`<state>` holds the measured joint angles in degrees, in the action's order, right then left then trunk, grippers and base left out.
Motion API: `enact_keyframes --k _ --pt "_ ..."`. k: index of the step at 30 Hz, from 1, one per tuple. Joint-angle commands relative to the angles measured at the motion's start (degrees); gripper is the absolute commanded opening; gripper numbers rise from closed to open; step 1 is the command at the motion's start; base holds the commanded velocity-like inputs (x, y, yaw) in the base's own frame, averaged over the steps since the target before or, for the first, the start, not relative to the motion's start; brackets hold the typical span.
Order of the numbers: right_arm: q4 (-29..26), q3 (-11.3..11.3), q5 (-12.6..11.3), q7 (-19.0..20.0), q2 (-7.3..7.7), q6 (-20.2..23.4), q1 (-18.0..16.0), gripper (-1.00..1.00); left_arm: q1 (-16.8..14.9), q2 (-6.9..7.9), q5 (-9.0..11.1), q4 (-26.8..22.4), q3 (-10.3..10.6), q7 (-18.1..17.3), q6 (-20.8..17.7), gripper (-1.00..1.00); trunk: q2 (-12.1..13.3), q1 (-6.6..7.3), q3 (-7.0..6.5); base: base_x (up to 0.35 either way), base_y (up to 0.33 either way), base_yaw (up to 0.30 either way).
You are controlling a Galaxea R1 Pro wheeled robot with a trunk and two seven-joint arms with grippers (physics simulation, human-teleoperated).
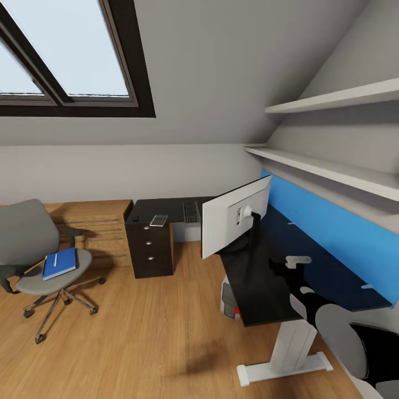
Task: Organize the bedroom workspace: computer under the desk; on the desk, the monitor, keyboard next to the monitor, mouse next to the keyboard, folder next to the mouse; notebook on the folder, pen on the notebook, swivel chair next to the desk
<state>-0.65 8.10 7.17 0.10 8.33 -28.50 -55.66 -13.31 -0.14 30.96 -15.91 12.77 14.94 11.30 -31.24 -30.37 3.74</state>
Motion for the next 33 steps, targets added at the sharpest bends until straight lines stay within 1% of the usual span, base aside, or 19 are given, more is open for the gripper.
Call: enact_keyframes --k 1,4,7,15,22,25,29,33 --pt "0.1 0.5 0.6 0.0 -0.26 -0.3 -0.1 1.0 0.0 0.03 0.4 0.0 0.5 0.4 0.2 1.0 -0.1 -0.02 0.11 0.0 0.0 0.0" --pt "0.3 0.5 0.6 0.0 -1.22 -0.6 0.0 1.0 0.0 0.04 0.4 0.0 0.4 0.4 0.2 1.0 -0.1 -0.02 0.11 0.0 0.0 0.0" --pt "0.4 0.5 0.6 -0.1 -1.78 -0.8 0.1 1.0 0.0 0.08 0.5 0.0 0.4 0.4 0.2 1.0 -0.1 -0.02 0.11 0.0 0.0 0.0" --pt "0.5 0.5 0.4 -0.9 -2.3 -0.9 0.7 1.0 0.0 0.13 0.5 0.0 0.4 0.4 0.2 1.0 -0.1 -0.02 0.11 0.0 0.0 0.032" --pt "0.9 0.5 0.3 -2.5 -2.39 -0.9 0.8 1.0 0.0 0.1 0.5 0.0 0.4 0.4 0.2 1.0 -0.1 -0.02 0.11 -0.034 -0.023 0.205" --pt "1.0 0.5 0.4 -2.7 -2.37 -0.9 0.8 1.0 0.0 0.07 0.5 0.0 0.4 0.4 0.2 1.0 -0.1 -0.02 0.11 -0.143 -0.182 0.248" --pt "1.1 0.5 0.4 -2.8 -2.35 -0.9 0.8 1.0 0.0 0.05 0.5 0.0 0.4 0.4 0.3 1.0 -0.1 -0.02 0.11 -0.027 -0.322 0.259" --pt "1.1 0.4 0.4 -2.8 -2.41 -0.9 0.8 1.0 0.0 0.12 0.5 0.0 0.4 0.4 0.2 1.0 -0.1 -0.02 0.11 -0.003 -0.095 0.256"
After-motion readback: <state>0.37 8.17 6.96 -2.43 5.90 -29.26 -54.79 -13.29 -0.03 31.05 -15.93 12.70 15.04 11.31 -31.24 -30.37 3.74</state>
